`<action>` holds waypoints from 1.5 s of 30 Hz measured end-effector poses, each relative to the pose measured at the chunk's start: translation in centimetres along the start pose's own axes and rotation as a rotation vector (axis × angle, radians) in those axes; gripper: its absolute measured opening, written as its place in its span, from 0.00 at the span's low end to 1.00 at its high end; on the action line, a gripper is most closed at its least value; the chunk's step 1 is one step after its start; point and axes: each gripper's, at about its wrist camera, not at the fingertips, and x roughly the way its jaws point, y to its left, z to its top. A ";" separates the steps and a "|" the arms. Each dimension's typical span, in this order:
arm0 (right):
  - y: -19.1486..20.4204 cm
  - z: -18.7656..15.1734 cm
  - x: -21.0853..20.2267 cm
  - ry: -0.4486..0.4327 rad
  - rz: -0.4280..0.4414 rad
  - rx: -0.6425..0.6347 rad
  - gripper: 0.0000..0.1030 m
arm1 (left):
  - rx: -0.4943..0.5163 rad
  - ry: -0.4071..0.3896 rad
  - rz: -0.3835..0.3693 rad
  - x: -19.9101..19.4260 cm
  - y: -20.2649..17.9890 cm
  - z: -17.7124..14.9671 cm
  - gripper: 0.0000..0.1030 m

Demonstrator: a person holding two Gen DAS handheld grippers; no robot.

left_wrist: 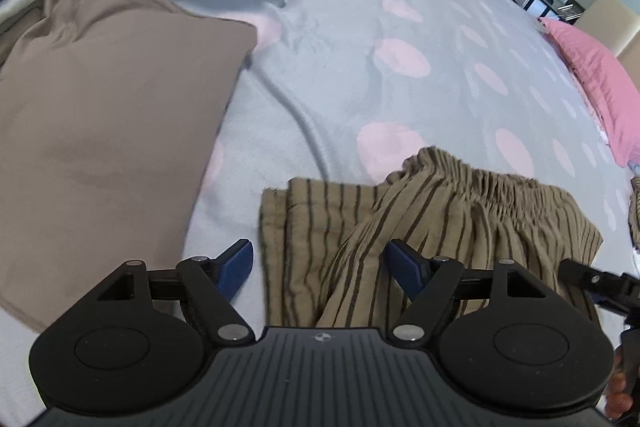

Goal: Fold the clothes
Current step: 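Grasp the folded pants with the right gripper while the left gripper grasps the other side, then carry the folded pants with both grippers to the stack of folded clothes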

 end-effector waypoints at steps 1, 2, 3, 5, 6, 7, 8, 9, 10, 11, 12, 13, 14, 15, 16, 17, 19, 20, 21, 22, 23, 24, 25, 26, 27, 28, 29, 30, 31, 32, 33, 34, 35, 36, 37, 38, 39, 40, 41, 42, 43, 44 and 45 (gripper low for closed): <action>0.3 0.0 0.2 -0.004 -0.003 -0.017 0.88 | 0.006 -0.001 0.000 0.2 -0.2 0.0 0.68; 0.6 0.0 0.3 -0.007 -0.005 -0.035 0.88 | 0.015 -0.002 0.003 0.3 -0.3 0.0 0.67; 0.9 0.0 0.5 -0.010 -0.007 -0.054 0.87 | 0.024 -0.003 0.006 0.5 -0.5 0.1 0.66; 1.4 -0.1 0.6 -0.014 -0.007 -0.085 0.77 | 0.050 -0.009 0.012 0.6 -0.8 0.0 0.61; 1.6 -0.2 0.5 -0.015 -0.007 -0.100 0.72 | 0.061 -0.014 0.012 0.6 -0.9 -0.1 0.55; 1.9 -0.2 0.5 -0.016 -0.007 -0.114 0.63 | 0.068 -0.017 0.007 0.6 -1.0 -0.1 0.47; 2.1 -0.3 0.5 -0.017 -0.007 -0.129 0.56 | 0.072 -0.017 -0.004 0.6 -1.1 -0.1 0.43; 2.4 -0.3 0.5 -0.018 -0.007 -0.144 0.53 | 0.075 -0.016 -0.017 0.5 -1.2 -0.1 0.33; 2.6 -0.4 0.5 -0.019 -0.007 -0.158 0.45 | 0.081 -0.013 -0.033 0.5 -1.4 -0.1 0.23; 2.9 -0.5 0.5 -0.020 -0.006 -0.173 0.34 | 0.092 -0.012 -0.041 0.5 -1.6 -0.1 0.22; 3.1 -0.5 0.5 -0.021 -0.006 -0.187 0.29 | 0.109 -0.016 -0.034 0.4 -1.9 -0.1 0.20; 3.4 -0.6 0.4 -0.022 -0.006 -0.202 0.24 | 0.126 -0.022 -0.024 0.3 -2.2 -0.2 0.17; 3.6 -0.7 0.3 -0.025 -0.007 -0.214 0.21 | 0.140 -0.028 -0.018 0.1 -2.5 -0.2 0.15; 3.8 -0.7 0.2 -0.030 -0.009 -0.224 0.20 | 0.149 -0.034 -0.014 -0.1 -2.6 -0.2 0.13; 4.0 -0.7 0.0 -0.036 -0.009 -0.232 0.18 | 0.150 -0.039 -0.013 -0.4 -2.7 -0.2 0.11; 4.1 -0.7 -0.2 -0.042 -0.009 -0.236 0.17 | 0.149 -0.047 -0.014 -0.7 -2.7 -0.2 0.10; 4.5 -0.7 -0.6 -0.057 -0.010 -0.241 0.16 | 0.149 -0.064 -0.015 -1.3 -2.8 -0.1 0.09; 4.6 -0.7 -0.9 -0.065 -0.011 -0.242 0.16 | 0.151 -0.074 -0.015 -1.6 -2.9 -0.1 0.08; 4.7 -0.6 -1.1 -0.073 -0.010 -0.242 0.16 | 0.153 -0.083 -0.015 -2.0 -3.0 -0.1 0.08; 4.8 -0.6 -1.4 -0.081 -0.010 -0.242 0.16 | 0.155 -0.093 -0.017 -2.3 -3.1 -0.1 0.08; 5.0 -0.5 -1.6 -0.089 -0.009 -0.244 0.16 | 0.157 -0.103 -0.019 -2.7 -3.2 0.0 0.08; 5.1 -0.4 -1.9 -0.098 -0.009 -0.247 0.16 | 0.159 -0.113 -0.022 -3.1 -3.3 0.0 0.07; 5.3 -0.4 -2.2 -0.107 -0.011 -0.250 0.16 | 0.165 -0.124 -0.025 -3.4 -3.4 0.0 0.07; 5.5 -0.3 -2.5 -0.116 -0.011 -0.253 0.16 | 0.171 -0.135 -0.026 -3.8 -3.6 -0.1 0.07; 5.8 -0.3 -2.8 -0.126 -0.011 -0.258 0.15 | 0.174 -0.144 -0.023 -4.1 -3.7 -0.1 0.07; 6.0 -0.3 -3.1 -0.136 -0.010 -0.262 0.15 | 0.177 -0.154 -0.021 -4.4 -3.7 -0.1 0.07; 6.3 -0.2 -3.4 -0.145 -0.009 -0.266 0.15 | 0.180 -0.163 -0.019 -4.7 -3.8 -0.1 0.07; 6.5 -0.2 -3.7 -0.153 -0.008 -0.271 0.15 | 0.184 -0.172 -0.016 -5.0 -3.9 -0.2 0.07; 6.7 -0.2 -4.0 -0.161 -0.006 -0.276 0.15 | 0.187 -0.182 -0.014 -5.3 -4.0 -0.2 0.07; 7.0 -0.2 -4.2 -0.167 -0.004 -0.280 0.15 | 0.186 -0.189 -0.014 -5.6 -4.0 -0.2 0.07; 7.2 -0.1 -4.4 -0.173 -0.003 -0.286 0.15 | 0.181 -0.194 -0.018 -5.9 -3.8 -0.2 0.07; 7.4 -0.1 -4.7 -0.180 -0.002 -0.290 0.15 | 0.174 -0.201 -0.021 -6.3 -3.7 -0.2 0.07; 7.6 -0.1 -4.9 -0.185 0.000 -0.294 0.15 | 0.168 -0.209 -0.023 -6.7 -3.6 -0.3 0.07; 7.8 -0.1 -5.1 -0.190 0.003 -0.296 0.15 | 0.163 -0.216 -0.024 -7.0 -3.5 -0.3 0.07; 8.0 -0.1 -5.2 -0.193 0.006 -0.296 0.15 | 0.158 -0.224 -0.026 -7.4 -3.3 -0.3 0.07; 8.2 -0.1 -5.4 -0.197 0.008 -0.298 0.15 | 0.153 -0.232 -0.026 -7.9 -3.2 -0.3 0.07; 8.4 -0.1 -5.5 -0.200 0.009 -0.303 0.15 | 0.149 -0.237 -0.026 -8.3 -3.1 -0.4 0.07; 8.7 -0.1 -5.7 -0.205 0.009 -0.310 0.15 | 0.146 -0.241 -0.025 -8.6 -3.0 -0.4 0.07; 9.0 -0.2 -5.8 -0.209 0.010 -0.318 0.15 | 0.146 -0.245 -0.023 -8.9 -2.9 -0.4 0.07; 9.2 -0.3 -6.0 -0.212 0.012 -0.326 0.15 | 0.149 -0.250 -0.020 -9.3 -2.8 -0.5 0.07; 9.5 -0.4 -6.1 -0.213 0.013 -0.333 0.15 | 0.154 -0.256 -0.016 -9.6 -2.8 -0.6 0.06; 9.7 -0.5 -6.2 -0.212 0.015 -0.341 0.15 | 0.160 -0.261 -0.010 -9.9 -2.7 -0.7 0.06; 9.9 -0.6 -6.3 -0.211 0.016 -0.347 0.15 | 0.164 -0.265 -0.007 -10.2 -2.7 -0.7 0.06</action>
